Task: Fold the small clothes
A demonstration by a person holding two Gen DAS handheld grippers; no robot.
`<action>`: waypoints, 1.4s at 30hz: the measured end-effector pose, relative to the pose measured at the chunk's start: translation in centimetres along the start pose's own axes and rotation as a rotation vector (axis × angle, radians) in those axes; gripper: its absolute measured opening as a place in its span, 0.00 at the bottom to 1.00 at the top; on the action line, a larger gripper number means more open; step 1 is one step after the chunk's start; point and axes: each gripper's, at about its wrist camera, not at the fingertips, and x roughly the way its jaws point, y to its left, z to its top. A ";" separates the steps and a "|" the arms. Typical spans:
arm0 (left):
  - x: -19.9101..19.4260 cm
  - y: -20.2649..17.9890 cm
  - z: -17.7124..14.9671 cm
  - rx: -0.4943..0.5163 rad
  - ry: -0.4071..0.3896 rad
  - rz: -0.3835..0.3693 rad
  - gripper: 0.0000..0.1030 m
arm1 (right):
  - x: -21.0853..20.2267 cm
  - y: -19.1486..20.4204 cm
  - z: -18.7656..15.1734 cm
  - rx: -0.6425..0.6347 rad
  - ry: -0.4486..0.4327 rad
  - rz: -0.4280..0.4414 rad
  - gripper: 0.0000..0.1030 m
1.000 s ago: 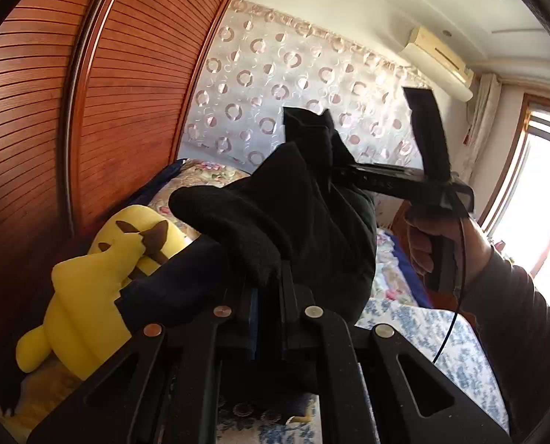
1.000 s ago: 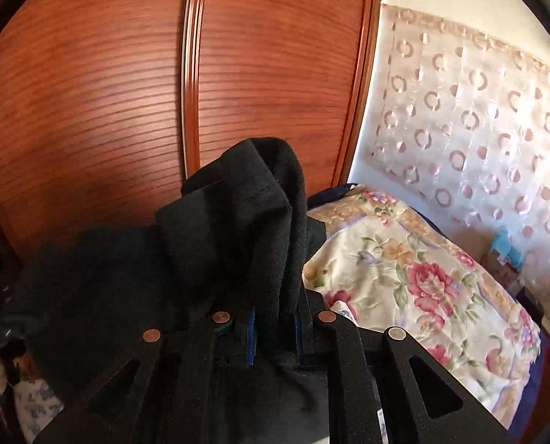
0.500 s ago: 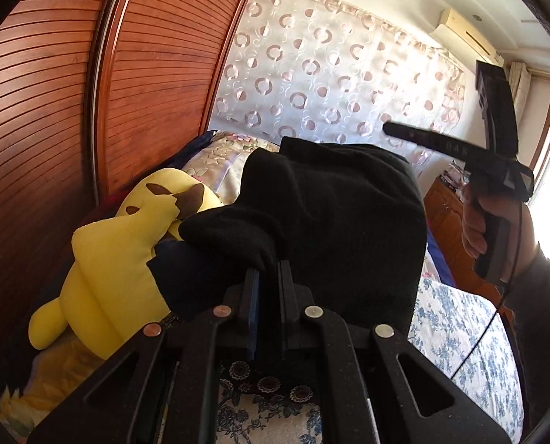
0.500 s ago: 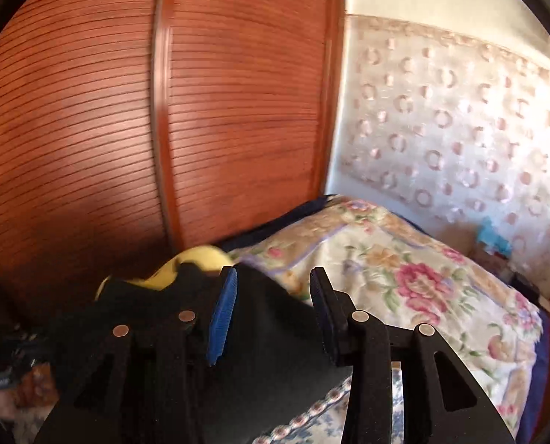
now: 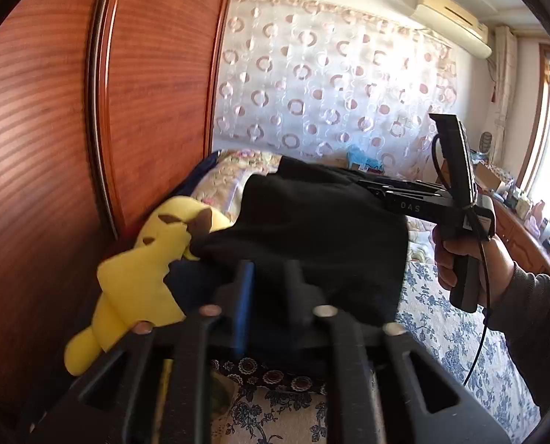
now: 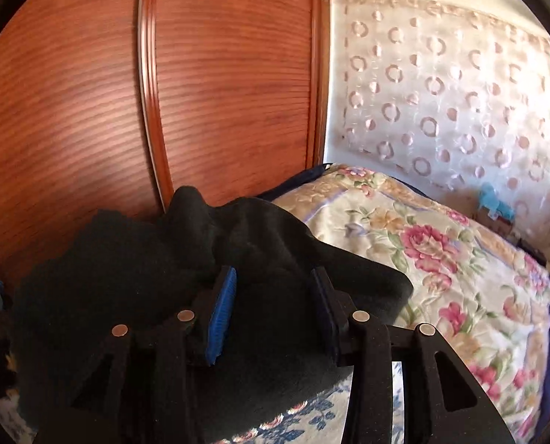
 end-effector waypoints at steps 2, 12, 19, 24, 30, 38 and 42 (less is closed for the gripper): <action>-0.7 -0.5 0.1 0.023 -0.020 -0.009 0.42 | -1.2 0.8 -0.9 0.017 -0.015 -0.004 0.42; -3.9 -3.9 -0.2 0.137 -0.080 -0.057 0.82 | -10.5 3.1 -5.3 0.051 -0.062 -0.028 0.43; -5.2 -6.6 -1.3 0.183 -0.096 -0.092 0.88 | -18.5 4.9 -9.4 0.104 -0.094 -0.087 0.50; -5.4 -9.0 -2.5 0.236 -0.063 -0.130 0.88 | -23.7 6.1 -12.3 0.149 -0.121 -0.145 0.61; -6.1 -12.3 -4.8 0.272 -0.036 -0.203 0.88 | -29.1 8.3 -15.8 0.203 -0.133 -0.239 0.65; -9.0 -15.4 -5.6 0.265 -0.041 -0.234 0.88 | -36.4 12.1 -17.6 0.261 -0.139 -0.414 0.69; -11.1 -16.2 -4.6 0.263 -0.072 -0.218 0.88 | -39.9 14.2 -17.3 0.281 -0.184 -0.468 0.75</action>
